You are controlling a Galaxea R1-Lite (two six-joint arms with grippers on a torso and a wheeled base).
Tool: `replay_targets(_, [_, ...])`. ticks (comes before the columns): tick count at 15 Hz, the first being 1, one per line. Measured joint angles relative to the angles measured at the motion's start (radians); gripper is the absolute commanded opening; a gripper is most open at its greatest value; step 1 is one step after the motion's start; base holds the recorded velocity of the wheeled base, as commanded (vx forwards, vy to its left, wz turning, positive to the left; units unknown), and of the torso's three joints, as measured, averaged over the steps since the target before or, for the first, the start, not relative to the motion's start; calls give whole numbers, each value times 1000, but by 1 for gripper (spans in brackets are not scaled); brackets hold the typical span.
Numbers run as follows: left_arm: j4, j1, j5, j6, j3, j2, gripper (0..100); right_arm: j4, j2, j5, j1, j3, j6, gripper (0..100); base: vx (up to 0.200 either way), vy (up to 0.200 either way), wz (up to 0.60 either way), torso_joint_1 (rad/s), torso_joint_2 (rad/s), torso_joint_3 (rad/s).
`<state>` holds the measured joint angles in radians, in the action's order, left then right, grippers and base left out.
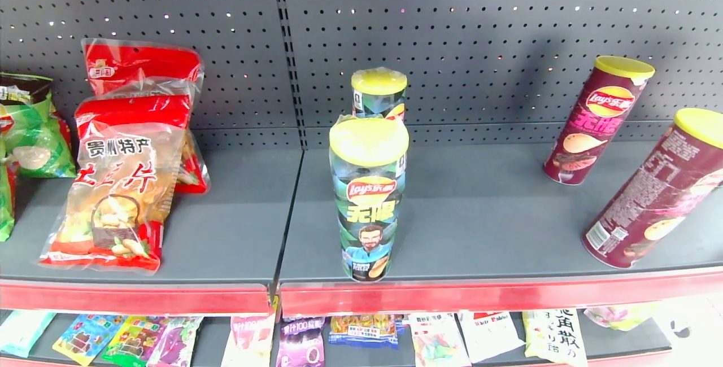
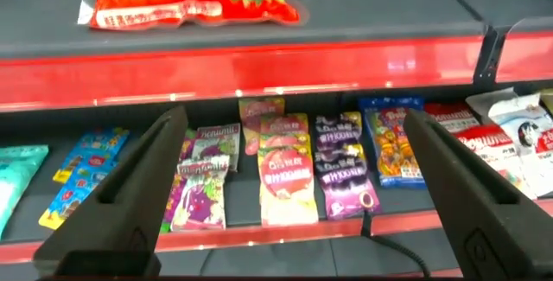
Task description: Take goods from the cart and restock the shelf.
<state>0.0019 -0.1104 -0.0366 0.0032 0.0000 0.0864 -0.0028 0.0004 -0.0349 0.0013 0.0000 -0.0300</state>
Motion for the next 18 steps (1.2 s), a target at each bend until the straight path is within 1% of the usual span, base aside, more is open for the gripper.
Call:
replay_targets(3, [0, 0, 0, 0, 0, 0, 100, 0, 0, 0, 0, 0, -3, 100, 0, 0, 0, 0, 0, 0])
replay_targets(18, [0, 0, 0, 0, 0, 1, 100, 0, 0, 0, 0, 0, 1, 100, 0, -200, 0, 6, 4, 4])
